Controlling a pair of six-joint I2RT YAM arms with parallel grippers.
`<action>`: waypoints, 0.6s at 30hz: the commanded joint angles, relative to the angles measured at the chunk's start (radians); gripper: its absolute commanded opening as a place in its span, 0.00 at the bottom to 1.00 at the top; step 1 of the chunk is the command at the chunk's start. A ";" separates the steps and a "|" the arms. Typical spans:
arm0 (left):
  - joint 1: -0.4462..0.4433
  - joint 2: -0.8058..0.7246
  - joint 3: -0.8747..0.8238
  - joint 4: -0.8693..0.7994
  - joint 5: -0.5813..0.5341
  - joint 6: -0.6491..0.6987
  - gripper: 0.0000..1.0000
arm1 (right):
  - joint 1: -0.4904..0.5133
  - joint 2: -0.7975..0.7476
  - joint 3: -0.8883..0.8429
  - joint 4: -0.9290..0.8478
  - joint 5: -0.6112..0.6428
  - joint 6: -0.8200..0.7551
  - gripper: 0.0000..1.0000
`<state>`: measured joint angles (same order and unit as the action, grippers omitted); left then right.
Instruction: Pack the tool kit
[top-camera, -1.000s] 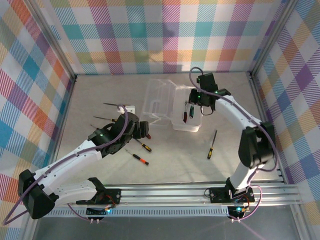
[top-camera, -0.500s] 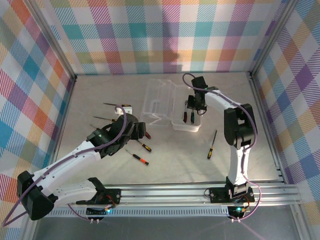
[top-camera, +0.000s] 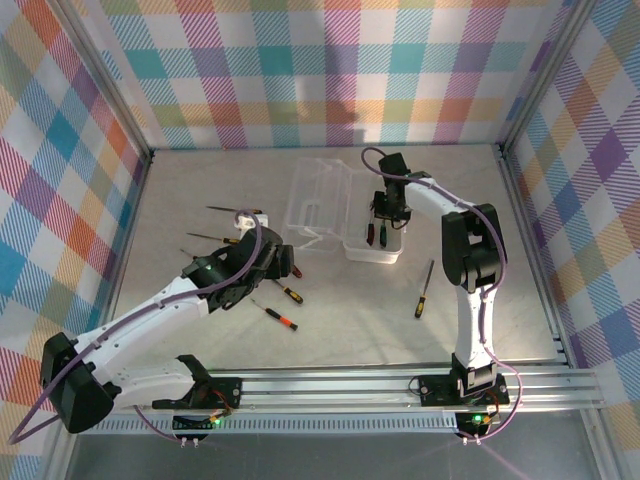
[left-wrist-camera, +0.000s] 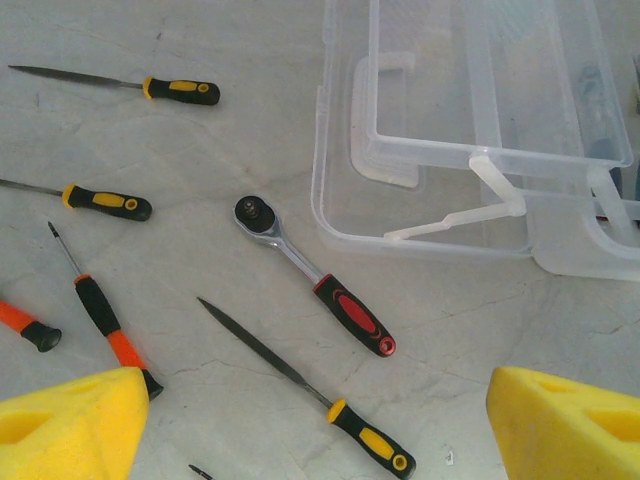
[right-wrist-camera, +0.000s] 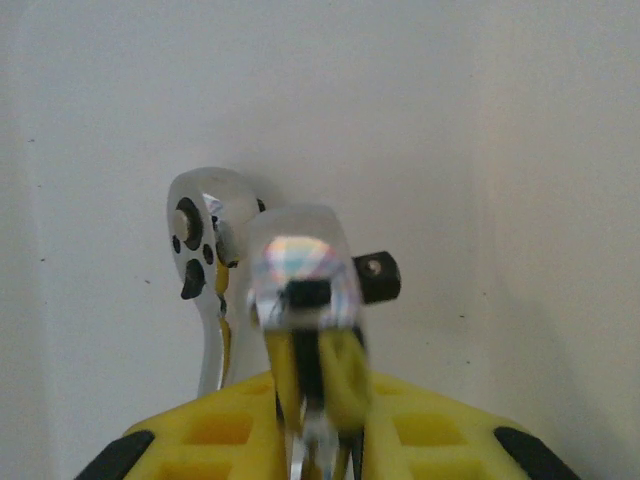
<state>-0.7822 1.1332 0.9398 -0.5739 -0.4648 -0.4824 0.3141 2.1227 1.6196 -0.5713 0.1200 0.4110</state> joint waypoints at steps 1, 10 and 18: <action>0.006 0.023 0.028 -0.009 -0.003 -0.028 0.87 | -0.005 -0.047 0.034 -0.018 0.007 0.016 0.24; 0.011 0.117 0.045 -0.005 0.037 -0.075 0.83 | -0.008 -0.153 0.044 -0.035 -0.022 0.000 0.27; 0.068 0.262 0.046 0.020 0.049 -0.166 0.69 | -0.008 -0.440 -0.209 0.144 -0.138 -0.005 0.31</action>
<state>-0.7460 1.3560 0.9668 -0.5690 -0.4183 -0.5903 0.3122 1.7718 1.5043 -0.5098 0.0586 0.4091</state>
